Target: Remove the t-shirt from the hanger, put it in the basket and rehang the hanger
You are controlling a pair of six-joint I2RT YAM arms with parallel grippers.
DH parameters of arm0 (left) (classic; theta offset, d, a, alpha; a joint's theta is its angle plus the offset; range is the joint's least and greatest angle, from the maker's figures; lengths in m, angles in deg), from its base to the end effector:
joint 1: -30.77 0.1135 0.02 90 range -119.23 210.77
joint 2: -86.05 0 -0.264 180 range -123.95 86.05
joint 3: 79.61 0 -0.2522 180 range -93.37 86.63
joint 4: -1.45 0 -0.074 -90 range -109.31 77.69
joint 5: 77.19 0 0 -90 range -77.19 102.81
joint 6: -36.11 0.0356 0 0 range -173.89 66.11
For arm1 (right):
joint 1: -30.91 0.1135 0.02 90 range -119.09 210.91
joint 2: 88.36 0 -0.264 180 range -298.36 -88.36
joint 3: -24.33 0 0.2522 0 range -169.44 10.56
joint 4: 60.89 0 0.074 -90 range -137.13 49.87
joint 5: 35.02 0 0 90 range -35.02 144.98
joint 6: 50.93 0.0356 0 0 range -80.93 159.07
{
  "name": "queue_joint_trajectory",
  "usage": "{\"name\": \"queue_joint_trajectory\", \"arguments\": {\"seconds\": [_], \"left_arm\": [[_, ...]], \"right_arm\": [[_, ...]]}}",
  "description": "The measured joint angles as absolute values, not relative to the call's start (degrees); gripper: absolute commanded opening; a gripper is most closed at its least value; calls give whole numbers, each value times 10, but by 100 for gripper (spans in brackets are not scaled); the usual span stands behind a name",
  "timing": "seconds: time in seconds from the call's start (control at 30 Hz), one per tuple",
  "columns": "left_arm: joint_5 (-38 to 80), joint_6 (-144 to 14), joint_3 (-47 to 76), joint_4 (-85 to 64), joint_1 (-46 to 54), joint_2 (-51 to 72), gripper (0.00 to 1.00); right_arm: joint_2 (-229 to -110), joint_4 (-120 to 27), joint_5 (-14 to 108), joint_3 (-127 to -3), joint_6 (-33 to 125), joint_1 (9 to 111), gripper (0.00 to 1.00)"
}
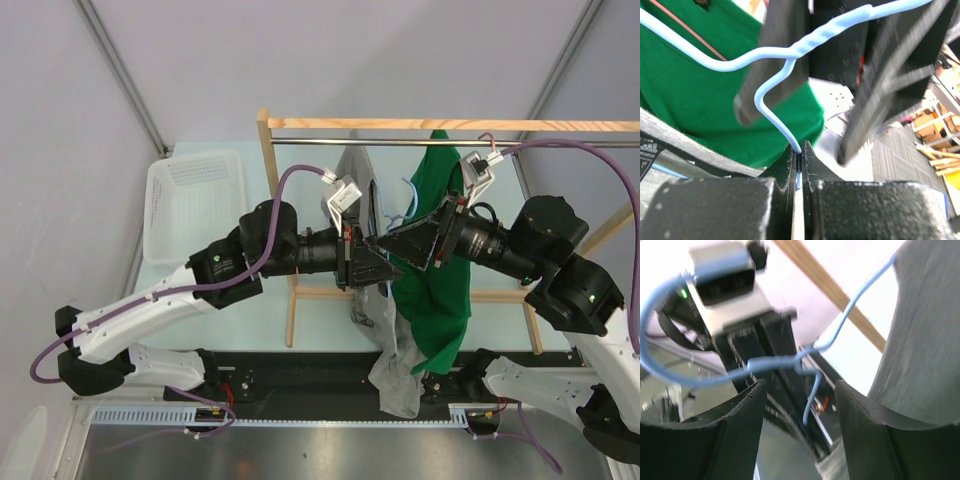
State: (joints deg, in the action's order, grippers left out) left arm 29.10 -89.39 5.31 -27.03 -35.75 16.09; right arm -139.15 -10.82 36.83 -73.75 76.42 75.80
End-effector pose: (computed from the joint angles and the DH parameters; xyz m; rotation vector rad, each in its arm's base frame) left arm 0.0968 -0.2478 0.4622 0.7425 1.7326 -1.5374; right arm 0.0856 0.1009 0.4981 -0.3867 1.7558 1.3274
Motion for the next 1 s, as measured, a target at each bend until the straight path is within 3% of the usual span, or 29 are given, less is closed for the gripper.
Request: {"name": "queue_joint_trajectory", "arguments": {"seconds": [0.47,0.57,0.73,0.77,0.9,1.0], "left_arm": [[313,-883,54,-269,-360,178,0],[313,-883,54,-269,-360,178,0],[312,-880,53,-273,-360,171,0],[312,-878,53,-274,-360,169,1],[304,-863,52,-286,-360,167,40],[292,-852,53,-297,-361,172,58]], "right_arm": [[-1379,-203,377,-679,836,757,39],[-1379,-212,374,-668,846,757,29],[-1368,-236,375,-648,871,762,0],[-1363,-237,380,-643,876,762,0],[-1346,-244,408,-618,903,766,0],[-1336,-243,440,-602,923,766,0]]}}
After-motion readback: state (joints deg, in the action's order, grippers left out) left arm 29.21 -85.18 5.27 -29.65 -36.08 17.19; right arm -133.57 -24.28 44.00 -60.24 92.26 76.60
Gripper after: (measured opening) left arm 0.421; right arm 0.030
